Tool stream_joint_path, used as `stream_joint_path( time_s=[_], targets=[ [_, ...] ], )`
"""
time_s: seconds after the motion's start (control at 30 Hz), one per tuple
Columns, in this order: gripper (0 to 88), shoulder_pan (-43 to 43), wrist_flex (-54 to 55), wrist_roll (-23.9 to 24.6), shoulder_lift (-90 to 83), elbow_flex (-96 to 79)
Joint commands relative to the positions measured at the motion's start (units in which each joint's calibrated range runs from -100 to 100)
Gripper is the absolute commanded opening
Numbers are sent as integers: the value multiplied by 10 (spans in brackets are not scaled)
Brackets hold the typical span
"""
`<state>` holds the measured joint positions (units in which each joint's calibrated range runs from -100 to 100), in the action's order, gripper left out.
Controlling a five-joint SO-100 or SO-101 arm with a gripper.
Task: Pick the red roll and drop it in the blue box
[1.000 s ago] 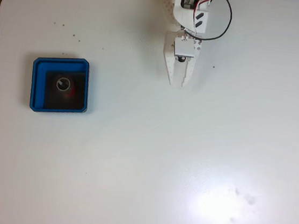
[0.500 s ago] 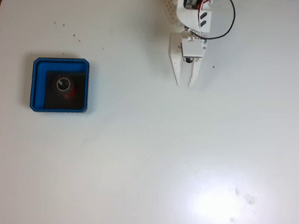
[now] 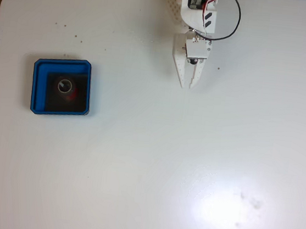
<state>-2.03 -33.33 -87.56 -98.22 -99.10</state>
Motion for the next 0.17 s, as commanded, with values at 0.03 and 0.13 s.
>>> stream_joint_path(
  time_s=[0.03,0.13],
  targets=[
    [6,0,6,0,-4,-9],
    [6,0,6,0,-4,-9]
  ],
)
